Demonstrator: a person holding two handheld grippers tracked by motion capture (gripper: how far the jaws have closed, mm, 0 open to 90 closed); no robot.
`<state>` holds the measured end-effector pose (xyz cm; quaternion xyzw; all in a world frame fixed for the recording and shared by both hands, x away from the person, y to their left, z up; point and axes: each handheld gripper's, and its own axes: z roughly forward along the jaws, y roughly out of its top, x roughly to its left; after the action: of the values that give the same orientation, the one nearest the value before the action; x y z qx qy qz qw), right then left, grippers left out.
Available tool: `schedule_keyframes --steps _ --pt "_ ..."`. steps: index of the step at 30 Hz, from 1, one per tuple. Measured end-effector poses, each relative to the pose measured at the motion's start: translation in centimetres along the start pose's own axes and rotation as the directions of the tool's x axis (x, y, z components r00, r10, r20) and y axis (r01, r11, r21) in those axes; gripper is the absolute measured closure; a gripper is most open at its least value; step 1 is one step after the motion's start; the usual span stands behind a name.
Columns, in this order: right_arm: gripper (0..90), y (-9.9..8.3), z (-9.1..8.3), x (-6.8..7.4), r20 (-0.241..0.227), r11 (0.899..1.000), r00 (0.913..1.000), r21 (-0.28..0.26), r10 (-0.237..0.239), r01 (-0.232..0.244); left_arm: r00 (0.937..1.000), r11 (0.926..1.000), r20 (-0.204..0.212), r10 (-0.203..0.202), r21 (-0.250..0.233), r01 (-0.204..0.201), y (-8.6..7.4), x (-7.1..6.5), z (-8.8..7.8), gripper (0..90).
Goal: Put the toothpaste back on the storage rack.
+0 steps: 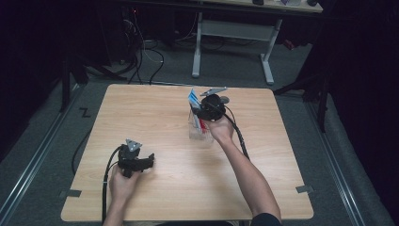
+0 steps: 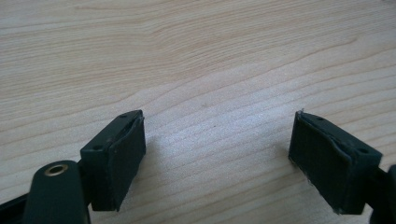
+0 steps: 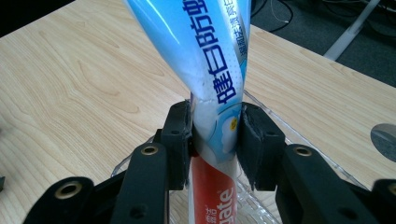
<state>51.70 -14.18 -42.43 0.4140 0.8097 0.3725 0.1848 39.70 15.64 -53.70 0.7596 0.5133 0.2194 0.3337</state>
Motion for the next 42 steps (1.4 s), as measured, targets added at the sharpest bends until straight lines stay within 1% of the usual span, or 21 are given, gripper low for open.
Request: schedule_keyframes --steps 5,9,12,20,23,29,37,38,42 --pt "59.4 0.0 -0.3 -0.1 0.016 1.000 0.9998 -0.009 0.008 -0.008 1.0000 1.0000 0.000 -0.001 0.000 0.001 0.0 0.0 0.0 19.0" --pt "56.0 0.0 -0.9 -0.4 -0.003 0.999 0.9996 -0.025 0.028 -0.028 1.0000 1.0000 0.000 0.000 0.000 0.000 0.0 0.0 0.0 19.0" --pt "55.8 0.1 -1.3 -0.3 -0.003 0.999 0.9999 -0.031 0.017 -0.017 1.0000 1.0000 0.000 0.000 0.000 0.000 0.0 0.0 0.0 19.0" --pt "55.6 0.0 -1.6 -0.1 -0.010 0.999 0.9999 -0.036 0.009 -0.009 1.0000 1.0000 0.000 0.000 0.000 0.000 0.0 0.0 0.0 19.1" --pt "55.0 -0.1 -2.0 -0.1 -0.010 0.999 1.0000 -0.039 0.002 -0.002 1.0000 1.0000 0.001 0.000 0.001 0.000 0.0 0.0 0.0 19.0" --pt "55.0 -0.5 -2.9 -0.7 -0.009 0.998 0.9999 -0.063 0.014 -0.014 1.0000 1.0000 0.000 0.000 0.000 0.000 0.0 0.0 0.0 19.0" --pt "55.0 -1.4 -3.7 -1.7 -0.003 0.996 0.9988 -0.072 0.049 -0.049 1.0000 1.0000 0.000 0.000 0.001 0.000 0.0 0.0 0.0 19.0" --pt "54.9 -1.4 -3.8 -1.8 -0.002 0.996 0.9984 -0.066 0.056 -0.056 1.0000 1.0000 0.000 0.000 0.001 0.000 0.0 0.0 0.0 19.0" --pt "54.9 -1.7 -4.0 -2.2 0.002 0.996 0.9981 -0.065 0.062 -0.061 1.0000 1.0000 0.000 0.000 0.000 0.000 0.0 0.0 0.0 19.0"
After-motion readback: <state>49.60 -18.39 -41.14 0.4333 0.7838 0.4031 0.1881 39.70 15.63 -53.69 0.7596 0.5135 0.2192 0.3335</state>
